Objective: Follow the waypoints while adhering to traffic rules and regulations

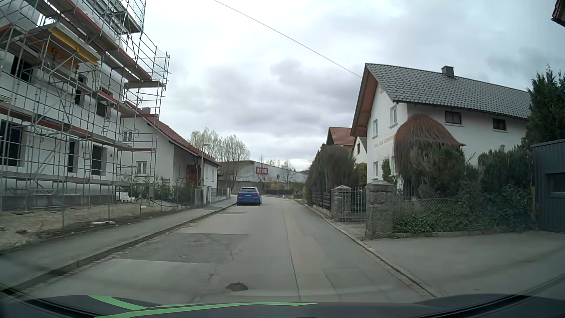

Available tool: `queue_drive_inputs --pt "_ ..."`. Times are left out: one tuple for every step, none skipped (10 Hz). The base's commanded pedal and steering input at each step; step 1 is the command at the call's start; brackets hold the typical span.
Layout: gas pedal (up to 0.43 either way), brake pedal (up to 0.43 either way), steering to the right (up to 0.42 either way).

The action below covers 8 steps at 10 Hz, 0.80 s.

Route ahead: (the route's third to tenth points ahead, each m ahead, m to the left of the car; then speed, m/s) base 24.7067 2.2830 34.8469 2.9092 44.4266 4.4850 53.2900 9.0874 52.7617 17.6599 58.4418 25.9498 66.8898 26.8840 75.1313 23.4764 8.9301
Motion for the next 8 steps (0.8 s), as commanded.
queue_drive_inputs --pt "0.087 0.0 0.008" --pt "0.087 0.0 0.007" --pt "0.087 0.0 0.006" --pt "0.087 0.0 0.004" --pt "0.087 0.0 0.003" --pt "0.087 0.0 0.002" --pt "0.087 0.0 0.001" --pt "0.087 0.0 0.001"
